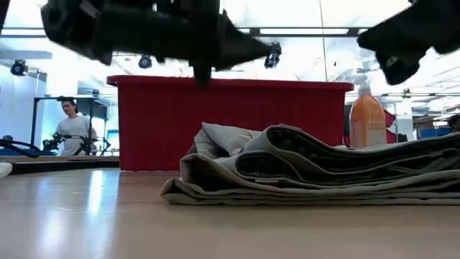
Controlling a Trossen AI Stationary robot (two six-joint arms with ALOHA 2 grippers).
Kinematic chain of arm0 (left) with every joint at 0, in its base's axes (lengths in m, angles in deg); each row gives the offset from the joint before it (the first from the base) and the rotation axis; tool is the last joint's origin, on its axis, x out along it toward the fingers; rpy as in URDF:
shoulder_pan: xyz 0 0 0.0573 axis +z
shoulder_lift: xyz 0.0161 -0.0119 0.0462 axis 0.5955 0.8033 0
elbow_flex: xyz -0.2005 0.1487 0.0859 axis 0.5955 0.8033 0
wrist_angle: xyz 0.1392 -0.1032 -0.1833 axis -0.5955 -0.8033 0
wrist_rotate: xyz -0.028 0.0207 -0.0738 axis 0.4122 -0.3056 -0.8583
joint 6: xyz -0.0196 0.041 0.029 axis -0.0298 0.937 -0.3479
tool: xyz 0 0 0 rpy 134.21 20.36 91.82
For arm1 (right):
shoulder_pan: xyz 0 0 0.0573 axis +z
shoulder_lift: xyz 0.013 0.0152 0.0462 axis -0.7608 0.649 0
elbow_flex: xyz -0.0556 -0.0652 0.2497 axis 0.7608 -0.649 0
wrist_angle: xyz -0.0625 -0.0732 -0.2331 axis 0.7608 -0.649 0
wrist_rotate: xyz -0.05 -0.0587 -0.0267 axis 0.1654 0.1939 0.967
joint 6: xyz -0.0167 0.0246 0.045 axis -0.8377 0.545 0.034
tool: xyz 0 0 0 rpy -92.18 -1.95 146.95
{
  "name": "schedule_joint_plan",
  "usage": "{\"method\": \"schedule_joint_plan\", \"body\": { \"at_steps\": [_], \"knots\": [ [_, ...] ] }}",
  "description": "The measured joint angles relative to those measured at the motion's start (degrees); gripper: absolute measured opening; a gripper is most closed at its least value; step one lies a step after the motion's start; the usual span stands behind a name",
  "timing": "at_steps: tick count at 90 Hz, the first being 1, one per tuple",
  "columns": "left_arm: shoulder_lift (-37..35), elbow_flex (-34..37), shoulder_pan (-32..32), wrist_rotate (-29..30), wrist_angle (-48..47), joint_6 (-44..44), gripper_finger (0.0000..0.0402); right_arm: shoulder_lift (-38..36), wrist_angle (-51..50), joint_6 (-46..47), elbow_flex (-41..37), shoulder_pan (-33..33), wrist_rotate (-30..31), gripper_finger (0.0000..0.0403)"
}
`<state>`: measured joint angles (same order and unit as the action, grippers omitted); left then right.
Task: Fold laundry
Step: Fold the brown shorts
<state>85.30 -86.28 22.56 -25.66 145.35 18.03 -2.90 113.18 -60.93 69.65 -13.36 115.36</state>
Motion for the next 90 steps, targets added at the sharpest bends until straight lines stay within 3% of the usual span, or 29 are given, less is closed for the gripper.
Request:
{"method": "schedule_joint_plan", "body": {
  "at_steps": [11, 28, 54, 69, 90],
  "knots": [
    [2.93, -0.5, 1.06, -1.09, 1.35, 0.65, 0.0, 1.47, 7.64, -5.38, -5.28, -8.68, -9.46, 0.0001],
    [8.95, -3.45, 2.62, -3.14, 1.45, 2.75, 0.0, 4.69, 10.79, -12.09, -7.39, -23.99, -24.52, 0.0],
    [18.2, -4.79, 3.96, -3.66, 11.63, 1.5, 0.0, 20.35, 23.52, -16.07, -4.85, -39.98, -51.0, 0.0],
    [20.83, -4.68, 3.88, -3.74, 11.95, 1.24, 0.0, 31.3, 34.13, -15.89, -3.87, -41.1, -52.76, 0.0],
    [25.39, -4.54, 3.91, -2.66, 12.79, -6.11, 0.0, 44.87, 45.41, -11.88, -1.54, -41.1, -52.48, 0.0]
  ]
}}
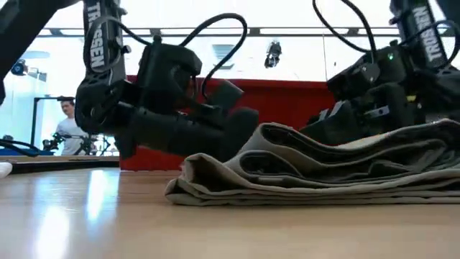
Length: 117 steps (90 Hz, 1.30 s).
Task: Fold laundry
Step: Fold the brown shorts
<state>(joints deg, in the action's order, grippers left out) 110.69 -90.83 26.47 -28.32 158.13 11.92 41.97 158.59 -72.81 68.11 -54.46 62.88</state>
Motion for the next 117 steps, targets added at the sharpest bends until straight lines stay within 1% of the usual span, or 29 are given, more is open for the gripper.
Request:
{"method": "schedule_joint_plan", "body": {
  "at_steps": [19, 31, 38, 45, 53, 61, 70, 81, 88, 96, 108, 117],
  "knots": [
    [-1.64, 0.04, -0.21, 0.01, -1.4, 0.52, 0.0, 6.61, 0.17, -1.3, 2.53, 0.0, 1.73, 0.0],
    [-5.72, 0.17, -0.77, -0.19, -2.66, 2.95, 0.0, 10.63, 0.31, -2.09, 3.68, 0.0, 1.85, 0.0],
    [-8.21, 0.06, -0.9, 0.17, -5.81, 3.84, 0.0, 11.9, 0.32, -2.11, 4.03, 0.02, 1.81, 0.0],
    [-9.37, 0.26, -0.9, 3.34, -9.39, 4.06, 0.0, 11.38, 0.31, -2.02, 3.98, 0.34, 1.63, 0.0],
    [-8.97, 0.87, -0.64, 6.05, -13.71, 4.08, 0.0, 8.74, 0.1, -1.4, 3.71, 0.38, 1.69, 0.0],
    [-7.25, 1.5, -0.18, 6.18, -16.89, 2.53, 0.0, 4.68, -0.74, -0.6, 3.46, 0.39, 1.69, 0.0],
    [-6.39, 2.39, -0.09, 6.44, -16.45, -0.16, 0.0, -0.01, -0.19, 1.31, 3.4, 0.39, 1.71, 0.0],
    [-6.93, 3.58, -0.12, 6.47, -16.22, -0.7, 0.0, -2.95, -1.84, 1.79, 2.34, 0.55, 2.56, 0.0],
    [-8.07, 4.89, -0.2, 6.45, -15.64, -0.75, 0.0, -2.79, -4.39, 1.13, 1.02, 1.01, 4.62, 0.0],
    [-10.09, 6.32, -0.23, 6.48, -16.15, -0.79, 0.0, -0.79, -5.59, 0.17, -0.28, 1.55, 6.01, 0.0],
    [-13.46, 7.92, -0.21, 6.47, -16.7, 0.63, 0.0, 3.44, -4.49, -0.13, -0.93, 1.54, 6.03, 0.0],
    [-15.47, 8.98, -0.2, 6.46, -17.53, 0.65, 0.0, 4.54, -1.62, 1.79, -1.19, 1.58, 6.05, 0.0]
  ]
}}
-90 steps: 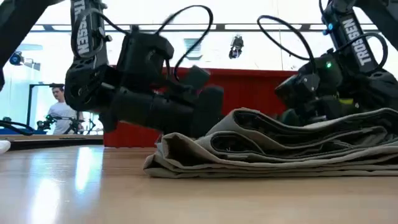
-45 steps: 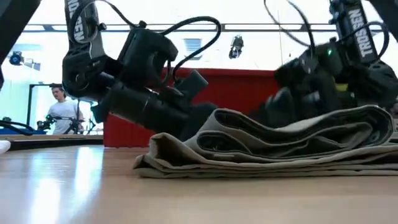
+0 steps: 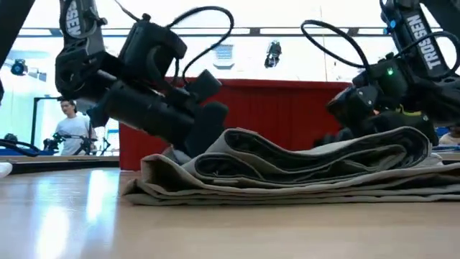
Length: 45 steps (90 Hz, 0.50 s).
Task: Fold laundry
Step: Fold the brown shorts
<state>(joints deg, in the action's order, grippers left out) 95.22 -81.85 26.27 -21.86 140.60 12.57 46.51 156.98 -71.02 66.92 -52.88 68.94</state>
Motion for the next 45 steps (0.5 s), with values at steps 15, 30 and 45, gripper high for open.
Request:
{"method": "schedule_joint_plan", "body": {
  "at_steps": [15, 30, 45],
  "knots": [
    [-0.97, 2.17, -0.05, -0.01, -3.43, -1.65, 0.0, -6.55, 1.71, 3.47, -2.48, 0.39, 2.26, 0.0],
    [-1.07, 3.58, -0.28, -0.11, -2.84, -1.94, 0.0, -14.98, 0.4, 4.36, -8.54, 0.85, 10.06, 0.0],
    [-1.63, 4.37, -0.33, -0.28, -2.89, -1.98, 0.0, -19.61, -13.74, 6.25, -11.09, 1.22, 9.98, 0.0]
  ]
}}
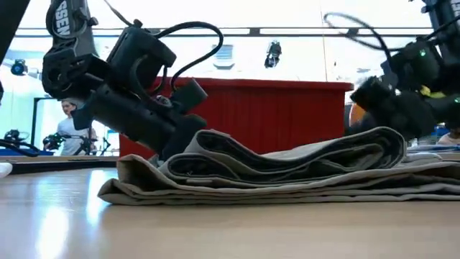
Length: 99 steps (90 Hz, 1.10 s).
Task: Fold laundry
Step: Fold the brown shorts
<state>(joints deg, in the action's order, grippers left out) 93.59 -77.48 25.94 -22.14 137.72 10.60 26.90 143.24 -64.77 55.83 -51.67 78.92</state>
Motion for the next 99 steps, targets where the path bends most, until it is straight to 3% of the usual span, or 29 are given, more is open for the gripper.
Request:
{"method": "schedule_joint_plan", "body": {
  "at_steps": [8, 43, 66, 84, 99],
  "knots": [
    [-0.03, 0.04, 0.0, 0.0, -0.06, 0.01, 0.0, -0.71, -5.64, 0.41, -0.02, 0.18, -0.86, 0.0],
    [-0.08, 0.18, -0.09, 0.0, -0.16, 0.1, 0.0, -3.99, -10.35, 5.32, -0.2, 1.87, 5.36, 0.0],
    [-0.1, 0.24, -0.11, 0.02, -0.52, 0.22, 0.0, -10.19, -13.53, 7.44, -0.2, 3.98, 14.35, 0.0],
    [-1.13, 0.37, -0.23, -0.03, -0.81, 0.45, 0.0, -18.98, -12.92, 9.73, -0.15, 4.95, 10.09, 0.0],
    [-8.34, 0.41, -0.48, 2.91, -1.04, 0.36, 0.0, -27.04, -13.24, 13.59, 1.21, 8.11, 10.44, 0.0]
  ]
}}
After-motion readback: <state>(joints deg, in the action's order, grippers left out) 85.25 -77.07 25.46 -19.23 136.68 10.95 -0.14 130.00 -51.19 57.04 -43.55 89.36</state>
